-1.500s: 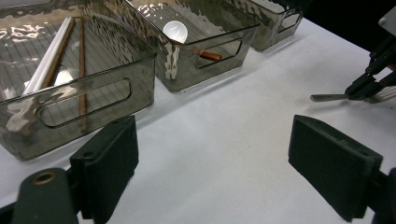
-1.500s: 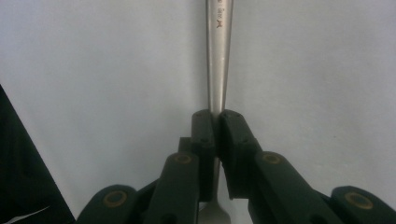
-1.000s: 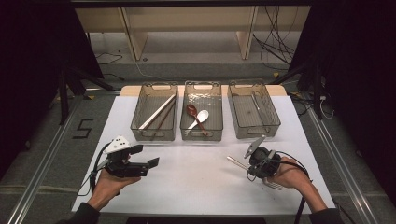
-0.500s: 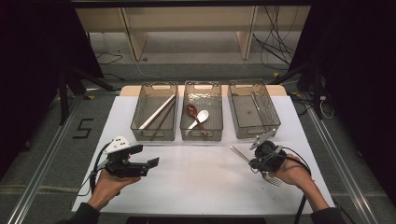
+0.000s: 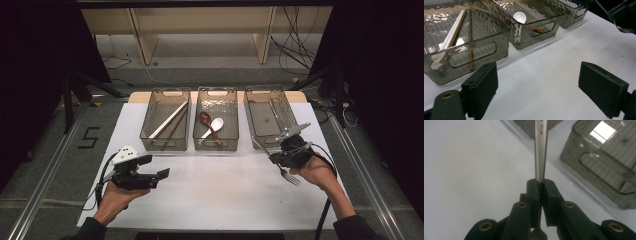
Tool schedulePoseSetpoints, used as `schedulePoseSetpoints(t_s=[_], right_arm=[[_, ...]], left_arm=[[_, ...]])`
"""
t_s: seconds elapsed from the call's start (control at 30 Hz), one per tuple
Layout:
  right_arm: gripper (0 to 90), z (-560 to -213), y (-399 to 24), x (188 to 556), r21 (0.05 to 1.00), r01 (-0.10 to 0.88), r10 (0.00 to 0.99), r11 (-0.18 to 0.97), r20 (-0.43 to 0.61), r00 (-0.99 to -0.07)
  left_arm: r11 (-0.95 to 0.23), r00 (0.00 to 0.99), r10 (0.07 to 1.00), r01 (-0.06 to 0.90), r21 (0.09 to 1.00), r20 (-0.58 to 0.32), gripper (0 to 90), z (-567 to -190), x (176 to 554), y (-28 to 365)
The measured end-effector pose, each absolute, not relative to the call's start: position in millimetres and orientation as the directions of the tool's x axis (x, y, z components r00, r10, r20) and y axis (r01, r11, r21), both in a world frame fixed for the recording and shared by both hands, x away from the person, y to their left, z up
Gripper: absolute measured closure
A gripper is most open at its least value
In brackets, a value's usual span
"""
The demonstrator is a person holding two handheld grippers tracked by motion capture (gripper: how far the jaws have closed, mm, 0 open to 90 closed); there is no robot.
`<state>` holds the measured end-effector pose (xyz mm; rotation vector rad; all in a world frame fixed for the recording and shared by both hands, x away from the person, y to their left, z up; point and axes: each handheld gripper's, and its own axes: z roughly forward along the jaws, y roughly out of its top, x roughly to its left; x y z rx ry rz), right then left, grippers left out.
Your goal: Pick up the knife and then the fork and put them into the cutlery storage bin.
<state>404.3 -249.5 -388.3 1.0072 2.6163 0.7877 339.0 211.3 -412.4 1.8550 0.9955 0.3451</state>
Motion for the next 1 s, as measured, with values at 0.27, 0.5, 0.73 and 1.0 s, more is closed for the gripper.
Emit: schedulePoseSetpoints(t_s=[0.27, 0.5, 0.73, 1.0], right_arm=[[84.8, -373, -259, 421, 0.620, 0.571, 0.722, 0.538, 0.011, -0.692], [84.8, -357, -266, 443, 0.670, 0.583, 0.765, 0.460, 0.035, -0.644], [84.8, -342, -267, 466, 0.694, 0.592, 0.800, 0.409, 0.038, -0.598], [84.8, -327, -263, 492, 0.705, 0.607, 0.828, 0.366, 0.051, -0.558]], left_arm=[[-0.199, 0.625, 0.760, 0.485, 0.851, -0.178, 15.3, -412, 339, 212], [-0.199, 0.626, 0.759, 0.484, 0.852, -0.178, 15.3, -412, 339, 212], [-0.190, 0.624, 0.760, 0.479, 0.857, -0.180, 15.3, -412, 339, 212], [-0.184, 0.623, 0.761, 0.475, 0.860, -0.181, 15.3, -412, 339, 214]])
